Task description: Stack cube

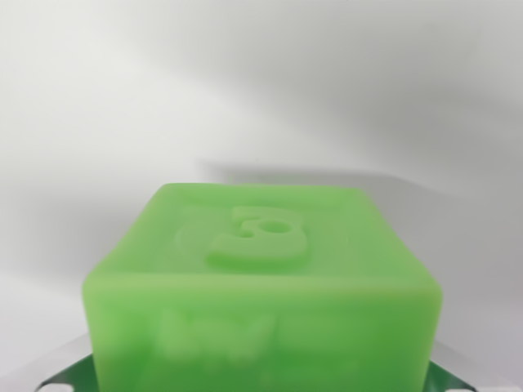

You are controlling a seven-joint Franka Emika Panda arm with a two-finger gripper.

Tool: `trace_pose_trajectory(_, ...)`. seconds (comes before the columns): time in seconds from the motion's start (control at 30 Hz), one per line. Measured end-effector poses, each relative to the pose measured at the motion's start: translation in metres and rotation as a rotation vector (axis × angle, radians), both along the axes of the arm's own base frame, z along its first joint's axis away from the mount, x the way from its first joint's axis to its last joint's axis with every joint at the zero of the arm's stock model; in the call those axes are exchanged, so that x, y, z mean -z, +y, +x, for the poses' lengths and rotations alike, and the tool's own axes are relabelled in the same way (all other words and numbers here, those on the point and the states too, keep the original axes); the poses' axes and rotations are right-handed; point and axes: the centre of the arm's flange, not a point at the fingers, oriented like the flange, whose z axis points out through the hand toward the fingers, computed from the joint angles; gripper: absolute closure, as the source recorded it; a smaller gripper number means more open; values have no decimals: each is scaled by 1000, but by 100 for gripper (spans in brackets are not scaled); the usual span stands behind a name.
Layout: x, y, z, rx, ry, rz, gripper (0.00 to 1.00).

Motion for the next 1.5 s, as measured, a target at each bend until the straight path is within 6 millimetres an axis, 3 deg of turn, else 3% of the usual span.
trace_pose_trajectory(0.6, -41, 0, 0, 0, -2, -1, 100)
trace_pose_trajectory(1.3, -107, 0, 0, 1, -7, -1, 100)
trace_pose_trajectory(1.5, -108, -8, 2, 15, -4, -1, 100)
